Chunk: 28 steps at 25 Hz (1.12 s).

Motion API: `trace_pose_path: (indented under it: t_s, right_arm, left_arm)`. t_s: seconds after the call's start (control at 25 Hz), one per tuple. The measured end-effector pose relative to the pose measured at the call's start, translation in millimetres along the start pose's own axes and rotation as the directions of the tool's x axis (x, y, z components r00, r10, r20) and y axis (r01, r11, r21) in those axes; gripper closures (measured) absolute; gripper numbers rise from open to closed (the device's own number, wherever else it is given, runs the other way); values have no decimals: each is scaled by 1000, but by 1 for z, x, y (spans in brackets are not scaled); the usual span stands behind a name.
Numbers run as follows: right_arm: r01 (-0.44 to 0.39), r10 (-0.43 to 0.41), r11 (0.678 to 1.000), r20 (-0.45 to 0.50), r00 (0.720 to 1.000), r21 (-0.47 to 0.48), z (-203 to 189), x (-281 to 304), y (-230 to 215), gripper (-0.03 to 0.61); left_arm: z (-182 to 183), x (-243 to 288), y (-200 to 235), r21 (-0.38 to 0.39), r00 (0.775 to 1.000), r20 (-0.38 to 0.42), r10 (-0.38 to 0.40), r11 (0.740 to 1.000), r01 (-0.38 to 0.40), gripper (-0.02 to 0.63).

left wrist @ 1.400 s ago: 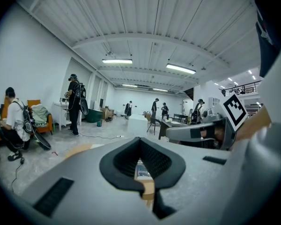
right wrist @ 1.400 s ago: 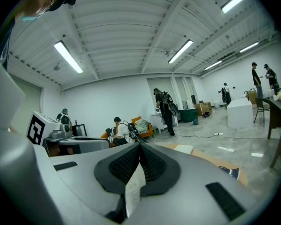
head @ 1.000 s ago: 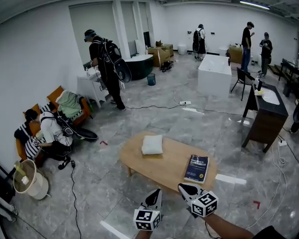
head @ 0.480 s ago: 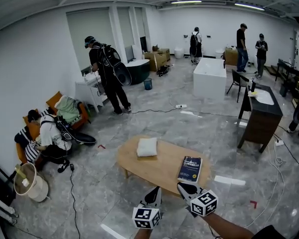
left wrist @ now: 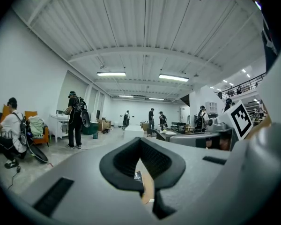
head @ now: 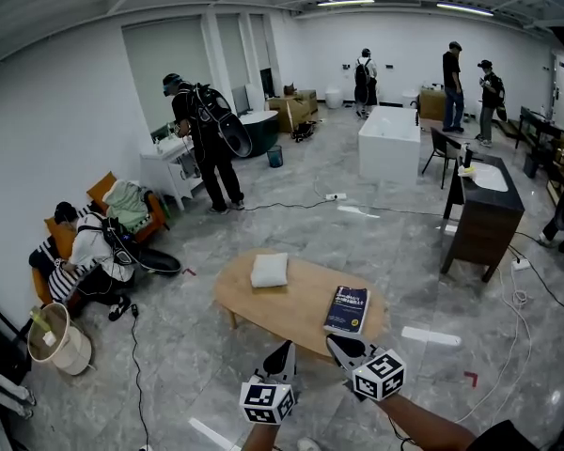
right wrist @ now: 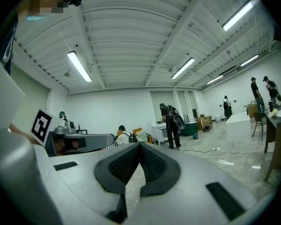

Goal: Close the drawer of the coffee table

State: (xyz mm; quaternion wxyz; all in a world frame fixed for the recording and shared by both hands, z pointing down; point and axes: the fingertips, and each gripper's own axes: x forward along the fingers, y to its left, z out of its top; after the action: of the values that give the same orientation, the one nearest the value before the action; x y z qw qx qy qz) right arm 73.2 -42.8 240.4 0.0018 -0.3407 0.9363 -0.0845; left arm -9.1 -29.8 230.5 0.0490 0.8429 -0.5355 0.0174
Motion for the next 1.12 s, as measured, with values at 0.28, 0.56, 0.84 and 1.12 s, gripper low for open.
trace_pose_path:
  t_s: [0.28,0.56,0.84,1.12]
  right_arm:
    - [-24,24,1000,21,1000,-5,7,-36,3,565]
    - [-77,78,997,35,996,-30,14,-66,14,565]
    - [-102,105,993,58,993,-52,27,-96,12,565]
    - [-126,132,988,64,989,-87,31,-116,20,565]
  left_arm:
    - [6,-14,-36,17,1000,14,17,1000,-17,612]
    - [15,-24,-69,32,999,36,41,999,-42,612]
    - [21,-30,-101,42,997,46,60,997,-62,612]
    - [22,-38,-122,54,996,48,69,996,-72,612]
